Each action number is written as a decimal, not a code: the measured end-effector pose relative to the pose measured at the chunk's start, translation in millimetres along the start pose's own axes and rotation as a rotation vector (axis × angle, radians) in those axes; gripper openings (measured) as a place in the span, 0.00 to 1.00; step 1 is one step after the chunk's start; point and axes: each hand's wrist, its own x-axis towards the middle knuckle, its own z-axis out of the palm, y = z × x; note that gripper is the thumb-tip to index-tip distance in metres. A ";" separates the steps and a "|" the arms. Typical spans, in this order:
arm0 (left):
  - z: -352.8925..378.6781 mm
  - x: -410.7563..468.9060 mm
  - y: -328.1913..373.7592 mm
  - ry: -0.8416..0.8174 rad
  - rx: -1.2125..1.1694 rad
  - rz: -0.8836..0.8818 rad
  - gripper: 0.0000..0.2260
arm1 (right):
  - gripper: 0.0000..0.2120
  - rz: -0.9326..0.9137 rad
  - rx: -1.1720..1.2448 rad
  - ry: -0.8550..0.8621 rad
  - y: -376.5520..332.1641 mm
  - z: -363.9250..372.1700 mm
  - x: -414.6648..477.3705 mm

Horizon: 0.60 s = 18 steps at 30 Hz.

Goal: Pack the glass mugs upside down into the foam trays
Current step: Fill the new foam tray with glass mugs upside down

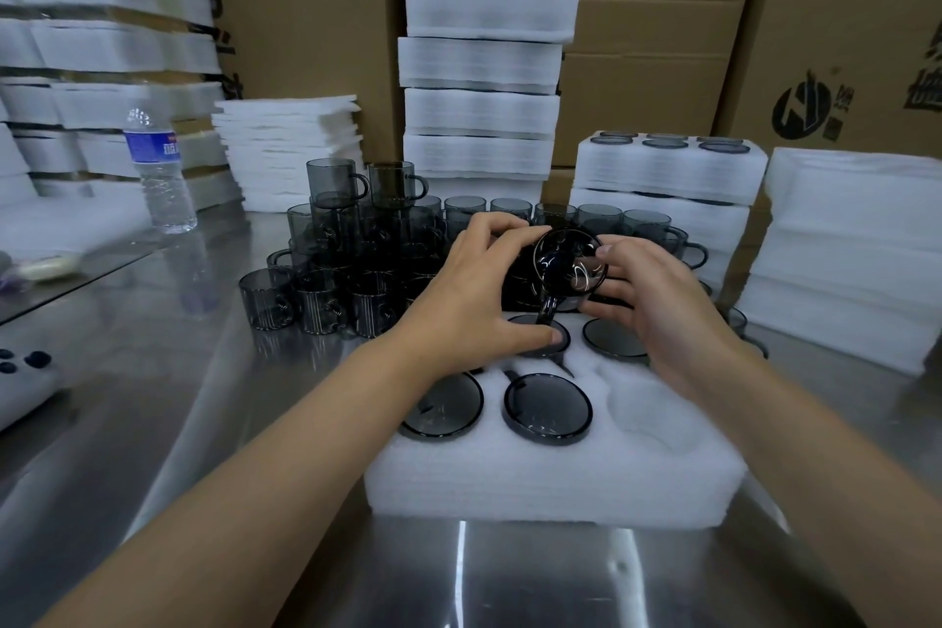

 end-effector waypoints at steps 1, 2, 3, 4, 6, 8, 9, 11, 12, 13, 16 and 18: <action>0.0 -0.1 -0.2 0.000 -0.003 0.000 0.40 | 0.05 0.001 -0.003 -0.002 0.1 0.3 0.1; 0.0 -0.1 -0.2 0.001 -0.004 0.000 0.40 | 0.05 0.003 -0.005 -0.004 0.0 0.5 0.2; 0.0 -0.2 -0.3 0.002 -0.004 0.000 0.40 | 0.05 0.005 -0.005 -0.005 -0.1 0.7 0.4; 0.2 -0.2 -0.4 0.002 -0.004 -0.001 0.40 | 0.05 0.006 -0.004 -0.006 0.0 0.7 0.4; 0.3 -0.3 -0.4 0.002 -0.005 -0.001 0.40 | 0.05 0.008 -0.006 -0.008 0.1 0.3 0.3; 0.3 -0.2 -0.1 0.002 -0.005 -0.001 0.40 | 0.06 0.009 -0.011 -0.010 0.1 0.0 0.3; 0.2 -0.2 0.0 0.001 -0.004 -0.001 0.40 | 0.06 0.010 -0.012 -0.010 0.1 0.1 0.4; -0.3 -0.3 0.3 -0.001 -0.004 -0.004 0.40 | 0.05 0.014 -0.013 -0.008 -0.2 0.7 0.6; -0.5 -0.4 0.5 -0.003 -0.006 -0.007 0.40 | 0.05 0.016 -0.015 -0.007 -0.5 1.0 0.7; -0.8 -0.5 0.7 -0.005 -0.008 -0.009 0.40 | 0.05 0.018 -0.017 -0.006 -0.6 1.2 0.8; -0.9 -0.2 1.6 -0.013 -0.017 -0.015 0.40 | 0.04 0.018 -0.024 -0.006 -0.8 1.3 0.2; -1.0 -0.1 2.3 -0.016 -0.021 -0.017 0.40 | 0.04 0.017 -0.026 -0.005 -1.1 1.3 -0.2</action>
